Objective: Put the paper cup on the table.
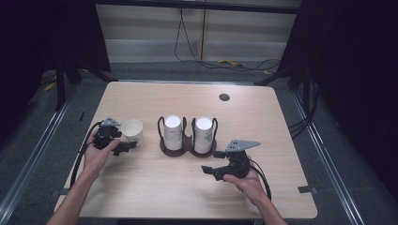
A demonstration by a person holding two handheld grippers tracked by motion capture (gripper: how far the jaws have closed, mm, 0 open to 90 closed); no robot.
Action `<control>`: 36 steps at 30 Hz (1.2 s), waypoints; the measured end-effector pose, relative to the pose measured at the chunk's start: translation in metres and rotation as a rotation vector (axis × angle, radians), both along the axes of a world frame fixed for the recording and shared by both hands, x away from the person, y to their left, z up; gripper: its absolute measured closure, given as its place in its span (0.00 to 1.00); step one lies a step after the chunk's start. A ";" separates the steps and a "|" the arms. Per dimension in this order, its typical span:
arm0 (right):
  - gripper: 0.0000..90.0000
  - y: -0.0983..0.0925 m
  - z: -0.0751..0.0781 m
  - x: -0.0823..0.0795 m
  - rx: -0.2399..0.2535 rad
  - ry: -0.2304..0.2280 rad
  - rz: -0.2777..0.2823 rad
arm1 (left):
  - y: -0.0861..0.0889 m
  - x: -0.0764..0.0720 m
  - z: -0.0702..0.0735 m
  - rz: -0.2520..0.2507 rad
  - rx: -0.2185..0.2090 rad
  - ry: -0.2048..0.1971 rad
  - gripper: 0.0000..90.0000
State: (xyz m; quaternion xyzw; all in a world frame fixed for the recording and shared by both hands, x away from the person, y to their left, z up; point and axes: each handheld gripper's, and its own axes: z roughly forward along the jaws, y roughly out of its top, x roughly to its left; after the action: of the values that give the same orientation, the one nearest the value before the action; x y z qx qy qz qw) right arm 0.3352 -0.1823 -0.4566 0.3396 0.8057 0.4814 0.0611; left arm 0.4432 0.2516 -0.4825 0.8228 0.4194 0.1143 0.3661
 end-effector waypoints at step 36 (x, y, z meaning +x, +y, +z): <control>0.23 -0.015 0.011 -0.016 -0.075 -0.036 -0.101 | -0.041 -0.097 0.008 -0.147 -0.086 -0.072 0.18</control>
State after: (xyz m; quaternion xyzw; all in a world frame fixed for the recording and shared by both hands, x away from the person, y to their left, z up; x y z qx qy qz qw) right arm 0.3194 -0.1976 -0.4456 0.3686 0.8037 0.4533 0.1126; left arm 0.3462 0.2102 -0.4748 0.8302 0.3491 0.0985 0.4233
